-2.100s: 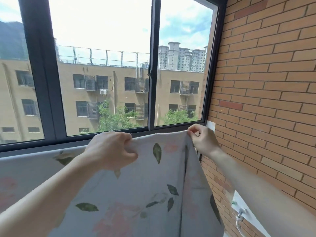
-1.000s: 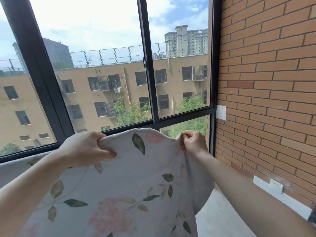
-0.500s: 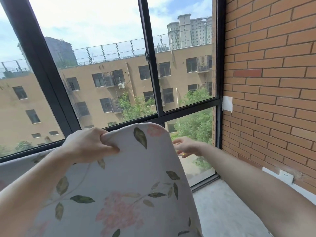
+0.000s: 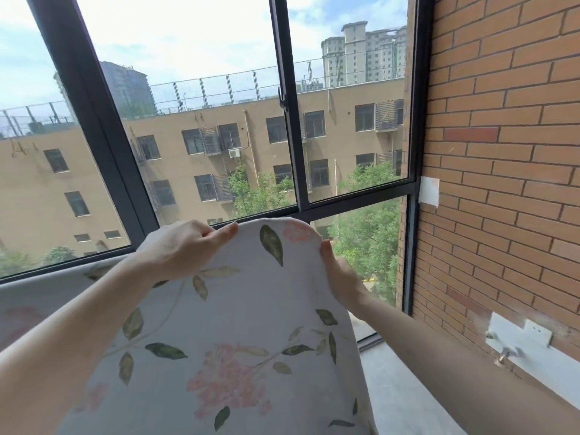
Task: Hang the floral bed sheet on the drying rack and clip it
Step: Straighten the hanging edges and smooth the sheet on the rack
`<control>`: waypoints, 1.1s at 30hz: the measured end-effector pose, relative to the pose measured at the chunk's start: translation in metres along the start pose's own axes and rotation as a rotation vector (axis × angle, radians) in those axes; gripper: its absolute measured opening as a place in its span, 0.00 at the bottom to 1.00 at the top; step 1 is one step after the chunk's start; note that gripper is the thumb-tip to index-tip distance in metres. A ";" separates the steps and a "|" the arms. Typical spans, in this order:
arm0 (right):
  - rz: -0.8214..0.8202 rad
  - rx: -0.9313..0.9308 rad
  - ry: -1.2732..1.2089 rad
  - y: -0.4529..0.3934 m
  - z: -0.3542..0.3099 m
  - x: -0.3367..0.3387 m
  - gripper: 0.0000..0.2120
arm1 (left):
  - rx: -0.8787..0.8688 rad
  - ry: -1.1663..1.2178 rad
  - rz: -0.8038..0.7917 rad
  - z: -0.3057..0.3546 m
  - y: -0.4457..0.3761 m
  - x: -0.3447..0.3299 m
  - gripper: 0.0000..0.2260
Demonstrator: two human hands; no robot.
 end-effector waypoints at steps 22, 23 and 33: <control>0.370 0.738 0.548 0.006 -0.112 -0.059 0.19 | -0.088 -0.045 0.240 -0.018 0.027 0.014 0.26; 0.395 0.742 0.548 0.008 -0.114 -0.060 0.19 | -0.094 -0.040 0.249 -0.029 0.034 0.019 0.24; 0.428 0.657 0.459 0.073 -0.158 -0.143 0.09 | 0.101 -0.168 0.350 -0.242 0.127 0.076 0.13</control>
Point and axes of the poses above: each hand's wrist, its own y-axis away from the middle knuckle, its own x-axis out of the back of the hand, z = x × y, the point moved 5 cm from there along -y, towards the middle knuckle, and after that the axes turned 13 degrees about z, right-handed, at the moved point
